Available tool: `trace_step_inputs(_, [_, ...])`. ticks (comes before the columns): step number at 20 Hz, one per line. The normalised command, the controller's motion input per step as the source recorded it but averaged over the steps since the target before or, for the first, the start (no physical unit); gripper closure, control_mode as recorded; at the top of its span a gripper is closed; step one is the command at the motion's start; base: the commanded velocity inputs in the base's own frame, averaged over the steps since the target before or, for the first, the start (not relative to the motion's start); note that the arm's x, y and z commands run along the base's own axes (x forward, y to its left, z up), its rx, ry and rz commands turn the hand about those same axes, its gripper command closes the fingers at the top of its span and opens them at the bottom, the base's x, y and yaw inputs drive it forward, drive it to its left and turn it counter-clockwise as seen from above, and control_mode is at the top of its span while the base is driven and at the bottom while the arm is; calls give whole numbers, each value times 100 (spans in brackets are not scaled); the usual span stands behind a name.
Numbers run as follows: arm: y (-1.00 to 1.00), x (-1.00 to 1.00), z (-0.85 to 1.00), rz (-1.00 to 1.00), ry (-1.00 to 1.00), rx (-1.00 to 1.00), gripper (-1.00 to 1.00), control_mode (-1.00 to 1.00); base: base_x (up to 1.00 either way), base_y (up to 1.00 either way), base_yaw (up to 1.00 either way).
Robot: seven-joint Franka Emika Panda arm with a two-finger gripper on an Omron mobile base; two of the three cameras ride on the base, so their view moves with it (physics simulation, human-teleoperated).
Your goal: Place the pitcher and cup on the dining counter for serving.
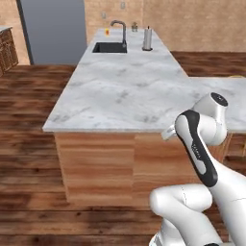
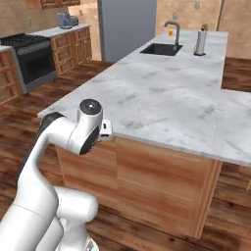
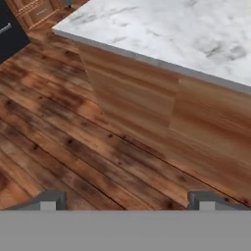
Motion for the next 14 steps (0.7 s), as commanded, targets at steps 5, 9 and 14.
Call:
trace_step_inputs(5, [0, 0, 0, 0, 0, 0, -100, 100, 22, 100, 41])
trace_step_inputs(9, [0, 0, 0, 0, 0, 0, -100, 100, 47, 100, 35])
trace_step_inputs(14, [0, 0, 0, 0, 0, 0, -100, 100, 70, 100, 29])
